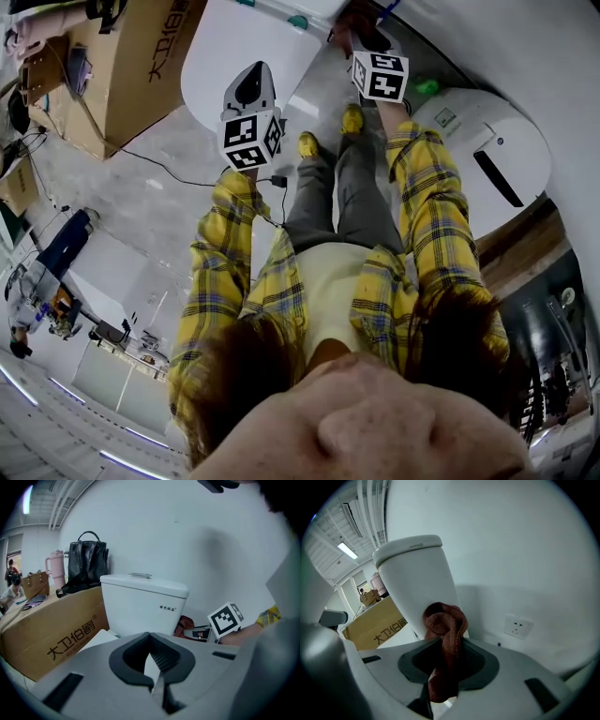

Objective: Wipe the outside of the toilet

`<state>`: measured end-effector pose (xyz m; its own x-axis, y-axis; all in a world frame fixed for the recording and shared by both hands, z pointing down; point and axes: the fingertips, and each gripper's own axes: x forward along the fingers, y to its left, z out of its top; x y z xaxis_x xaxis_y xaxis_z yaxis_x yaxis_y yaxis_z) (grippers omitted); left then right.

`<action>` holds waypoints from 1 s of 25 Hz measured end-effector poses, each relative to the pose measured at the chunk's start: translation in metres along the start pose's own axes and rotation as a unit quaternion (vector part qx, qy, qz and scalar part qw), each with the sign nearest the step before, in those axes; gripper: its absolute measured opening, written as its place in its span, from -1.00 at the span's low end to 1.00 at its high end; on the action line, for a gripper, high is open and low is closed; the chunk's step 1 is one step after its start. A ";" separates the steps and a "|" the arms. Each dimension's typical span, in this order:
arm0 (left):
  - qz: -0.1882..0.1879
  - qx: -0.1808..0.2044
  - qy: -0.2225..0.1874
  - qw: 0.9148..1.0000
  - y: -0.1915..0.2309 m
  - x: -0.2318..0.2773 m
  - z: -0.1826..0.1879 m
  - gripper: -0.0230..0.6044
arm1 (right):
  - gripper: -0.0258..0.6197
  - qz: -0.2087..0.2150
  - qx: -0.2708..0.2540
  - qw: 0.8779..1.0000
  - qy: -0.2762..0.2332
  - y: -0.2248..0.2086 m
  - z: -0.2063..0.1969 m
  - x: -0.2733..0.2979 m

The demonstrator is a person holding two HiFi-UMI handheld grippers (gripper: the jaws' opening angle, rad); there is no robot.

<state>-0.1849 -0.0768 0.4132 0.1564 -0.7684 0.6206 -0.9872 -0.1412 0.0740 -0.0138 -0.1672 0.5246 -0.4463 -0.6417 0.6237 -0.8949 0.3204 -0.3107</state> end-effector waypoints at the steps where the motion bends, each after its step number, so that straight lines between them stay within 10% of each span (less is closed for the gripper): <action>1: 0.000 -0.001 0.002 1.000 0.000 0.001 -0.002 -0.92 | -0.54 0.000 -0.001 1.000 0.004 -0.001 -0.003 0.002; 25: 0.002 -0.011 0.032 0.999 0.010 0.026 -0.035 -0.92 | -0.54 0.017 -0.007 0.996 0.092 0.003 -0.070 0.033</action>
<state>-0.1917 -0.0765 0.4570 0.1515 -0.7276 0.6691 -0.9883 -0.1241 0.0888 -0.0313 -0.1383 0.5943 -0.4679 -0.4928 0.7336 -0.8784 0.3504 -0.3248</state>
